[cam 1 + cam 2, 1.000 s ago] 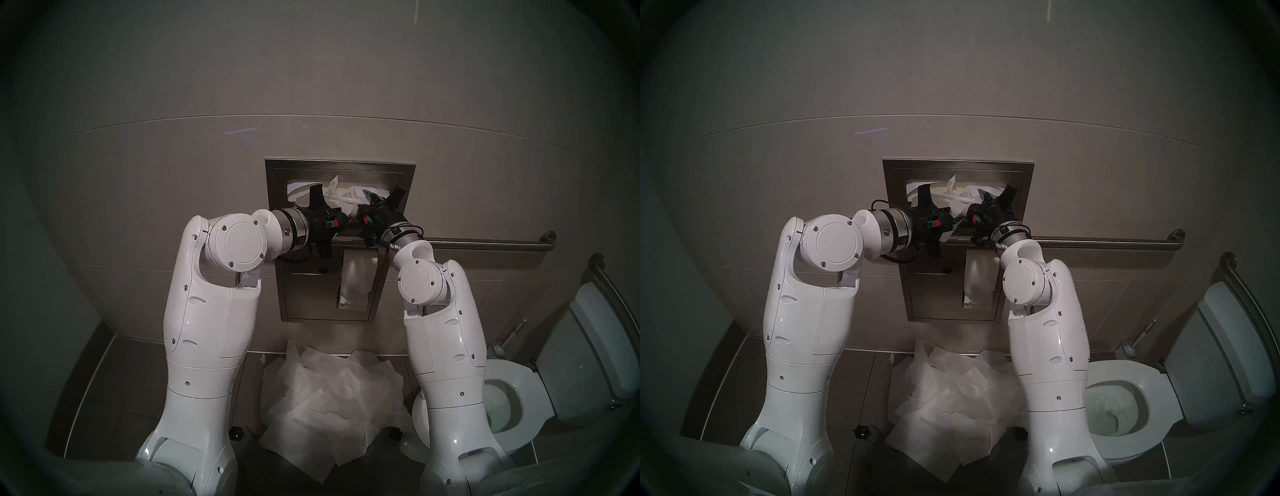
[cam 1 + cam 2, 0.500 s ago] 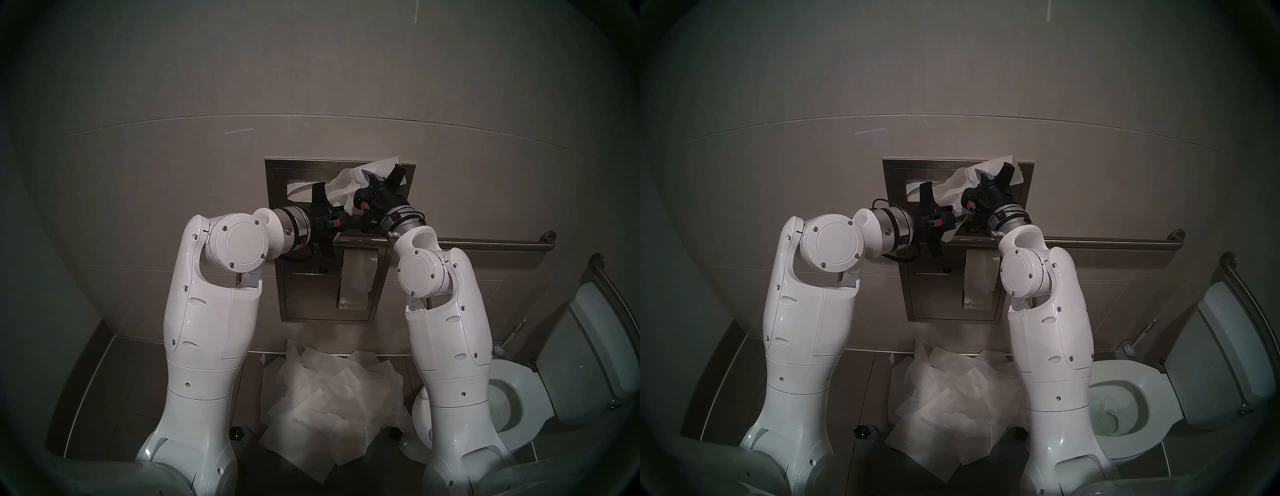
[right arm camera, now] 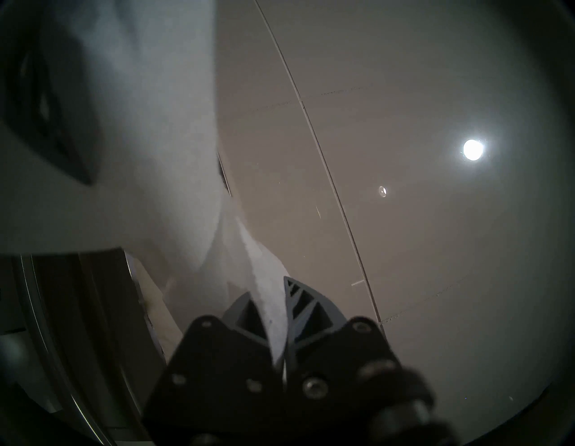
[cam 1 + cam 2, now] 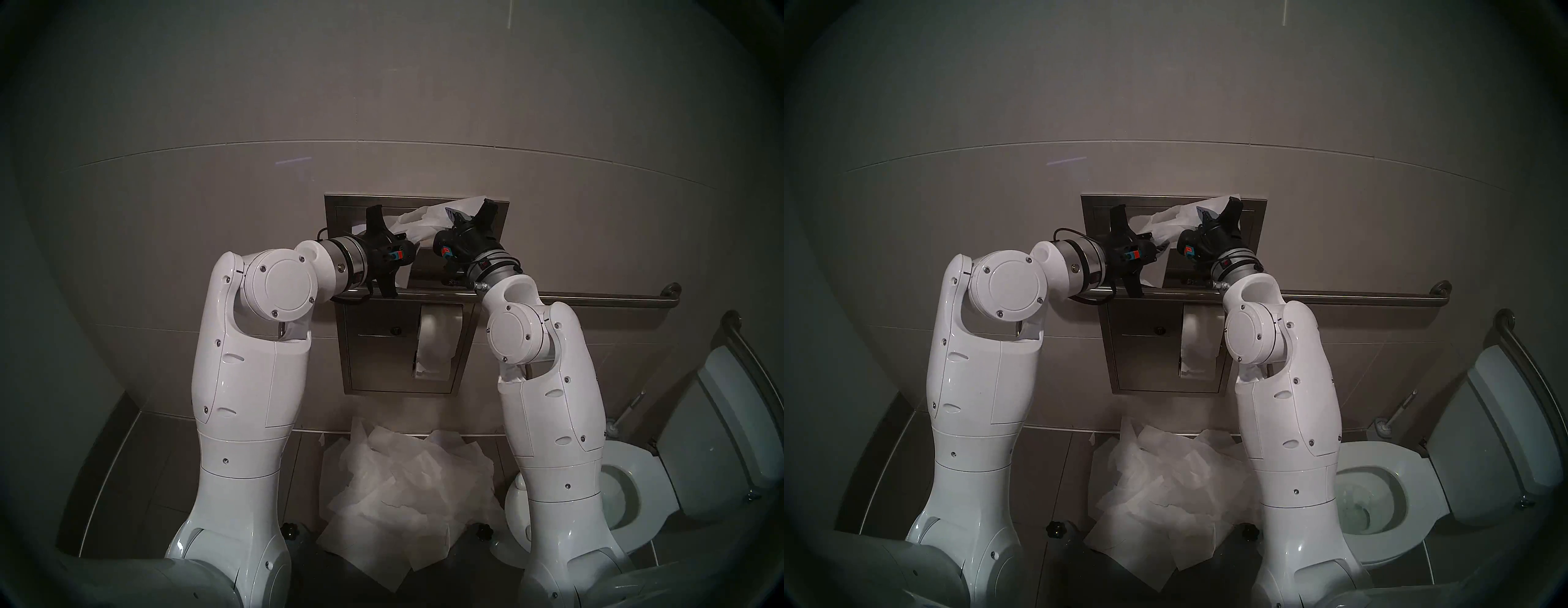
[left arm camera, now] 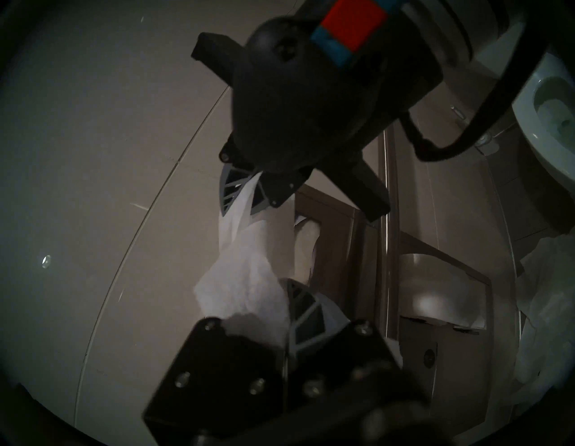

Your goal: Take out a toilet seat cover

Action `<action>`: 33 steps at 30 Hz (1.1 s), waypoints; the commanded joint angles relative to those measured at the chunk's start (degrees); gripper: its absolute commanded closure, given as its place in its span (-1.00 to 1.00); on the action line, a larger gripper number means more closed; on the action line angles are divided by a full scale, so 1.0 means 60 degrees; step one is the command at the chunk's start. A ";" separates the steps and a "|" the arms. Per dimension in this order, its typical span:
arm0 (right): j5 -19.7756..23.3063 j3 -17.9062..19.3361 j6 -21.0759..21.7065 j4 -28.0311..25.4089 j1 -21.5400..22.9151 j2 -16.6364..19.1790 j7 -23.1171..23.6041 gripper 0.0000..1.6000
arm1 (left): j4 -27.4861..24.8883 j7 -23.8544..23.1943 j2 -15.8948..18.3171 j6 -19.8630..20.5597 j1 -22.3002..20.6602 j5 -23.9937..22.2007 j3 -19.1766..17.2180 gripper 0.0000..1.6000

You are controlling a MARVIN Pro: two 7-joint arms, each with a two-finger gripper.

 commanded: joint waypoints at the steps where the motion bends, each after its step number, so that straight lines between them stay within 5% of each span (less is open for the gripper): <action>1: -0.0194 -0.0001 0.0052 -0.0479 0.0828 -0.0020 -0.0169 1.00 | -0.0138 0.0266 -0.0209 0.0043 -0.0589 -0.0014 -0.0078 1.00; 18: -0.0488 0.0255 0.0851 -0.0113 0.1399 -0.0692 -0.1231 1.00 | -0.0719 0.1203 -0.1401 0.1023 -0.0986 -0.0560 -0.0017 1.00; 33: -0.1067 0.0376 0.1355 -0.0027 0.2242 -0.0732 -0.1214 1.00 | -0.1464 0.1570 -0.1470 0.1678 -0.0901 -0.0490 0.0757 1.00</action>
